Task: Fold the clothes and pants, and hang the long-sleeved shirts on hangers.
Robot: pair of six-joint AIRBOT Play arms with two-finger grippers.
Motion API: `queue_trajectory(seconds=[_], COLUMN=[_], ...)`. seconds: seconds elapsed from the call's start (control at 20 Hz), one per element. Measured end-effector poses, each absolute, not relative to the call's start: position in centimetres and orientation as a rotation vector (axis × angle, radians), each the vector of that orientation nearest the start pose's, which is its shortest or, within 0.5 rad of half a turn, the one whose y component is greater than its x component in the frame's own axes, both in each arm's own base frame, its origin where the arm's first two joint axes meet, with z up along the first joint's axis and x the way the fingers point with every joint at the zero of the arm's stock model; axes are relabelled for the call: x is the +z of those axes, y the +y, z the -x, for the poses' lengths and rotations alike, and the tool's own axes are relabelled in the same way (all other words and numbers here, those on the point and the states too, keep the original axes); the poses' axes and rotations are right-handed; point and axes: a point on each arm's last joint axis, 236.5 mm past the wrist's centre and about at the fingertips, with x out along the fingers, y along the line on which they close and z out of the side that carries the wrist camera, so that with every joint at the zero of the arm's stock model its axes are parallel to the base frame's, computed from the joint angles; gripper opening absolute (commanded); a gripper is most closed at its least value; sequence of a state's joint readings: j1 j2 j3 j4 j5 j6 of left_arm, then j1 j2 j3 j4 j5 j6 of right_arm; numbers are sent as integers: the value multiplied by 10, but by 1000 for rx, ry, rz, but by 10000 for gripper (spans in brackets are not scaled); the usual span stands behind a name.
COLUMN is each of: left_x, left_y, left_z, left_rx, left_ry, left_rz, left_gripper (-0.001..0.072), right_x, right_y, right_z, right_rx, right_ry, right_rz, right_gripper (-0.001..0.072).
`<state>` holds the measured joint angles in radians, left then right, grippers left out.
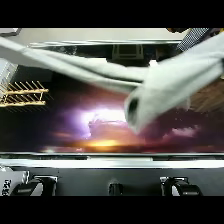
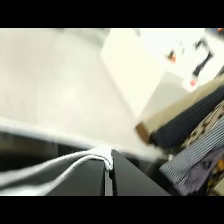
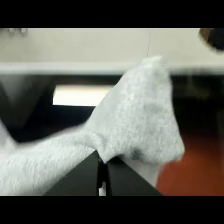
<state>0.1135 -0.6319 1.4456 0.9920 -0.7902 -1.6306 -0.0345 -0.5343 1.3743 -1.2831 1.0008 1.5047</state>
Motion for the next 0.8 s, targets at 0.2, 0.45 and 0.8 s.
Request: queue_trajectory(seconds=[0.2,0.45,0.8], left_x=[473,412,175], left_y=[-59,-56,-42], left_z=[-239,-274,-390], left_rx=[-283,-240,-92], left_ry=[-57,138,738], left_rz=[448,470,598], left_gripper=[20,21,21], right_x=[428,388,142], right_y=[40,36,86], right_z=[-219,-281,-450], right_rx=[167,134,168], right_ry=[33,201,898], right_rz=[-167,-302,-538], right_gripper=[33,33,33])
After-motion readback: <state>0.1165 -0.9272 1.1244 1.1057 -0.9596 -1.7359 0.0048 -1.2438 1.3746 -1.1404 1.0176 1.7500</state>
